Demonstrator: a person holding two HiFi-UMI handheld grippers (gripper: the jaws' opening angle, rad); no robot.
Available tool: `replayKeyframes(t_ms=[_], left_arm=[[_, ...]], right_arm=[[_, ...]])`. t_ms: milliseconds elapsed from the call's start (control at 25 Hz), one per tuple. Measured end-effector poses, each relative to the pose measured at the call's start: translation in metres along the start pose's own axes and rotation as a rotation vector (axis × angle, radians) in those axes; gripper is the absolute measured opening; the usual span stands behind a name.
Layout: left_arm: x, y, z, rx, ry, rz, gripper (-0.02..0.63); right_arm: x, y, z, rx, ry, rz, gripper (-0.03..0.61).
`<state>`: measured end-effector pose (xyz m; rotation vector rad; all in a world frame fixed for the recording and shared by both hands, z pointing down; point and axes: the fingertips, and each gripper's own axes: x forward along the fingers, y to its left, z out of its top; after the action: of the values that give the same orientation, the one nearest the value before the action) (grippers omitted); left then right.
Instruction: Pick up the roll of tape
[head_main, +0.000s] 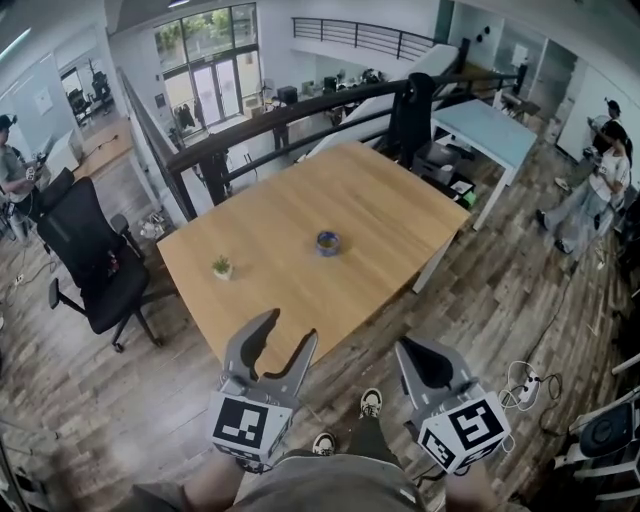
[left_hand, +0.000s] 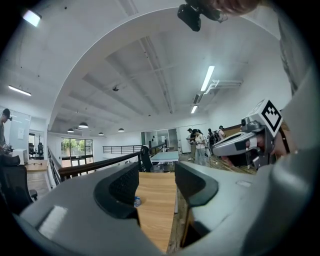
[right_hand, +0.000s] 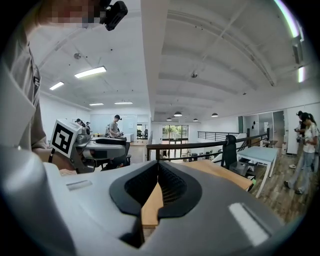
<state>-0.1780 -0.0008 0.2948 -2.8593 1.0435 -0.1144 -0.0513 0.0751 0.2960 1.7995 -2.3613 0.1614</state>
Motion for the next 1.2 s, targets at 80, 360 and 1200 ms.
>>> replayKeyframes(t_ms=[80, 360, 1200], left_arm=[[0.016, 0.002, -0.002, 0.001, 0.008, 0.004, 0.221], [0.078, 0.015, -0.011, 0.013, 0.016, 0.018, 0.221], [0.301, 0.056, -0.007, 0.002, 0.121, 0.257, 0.221]], right_arm=[[0.009, -0.015, 0.0, 0.004, 0.002, 0.003, 0.011], [0.052, -0.07, -0.003, 0.005, -0.01, 0.017, 0.011], [0.207, -0.283, 0.023, -0.009, 0.017, 0.259, 0.011]])
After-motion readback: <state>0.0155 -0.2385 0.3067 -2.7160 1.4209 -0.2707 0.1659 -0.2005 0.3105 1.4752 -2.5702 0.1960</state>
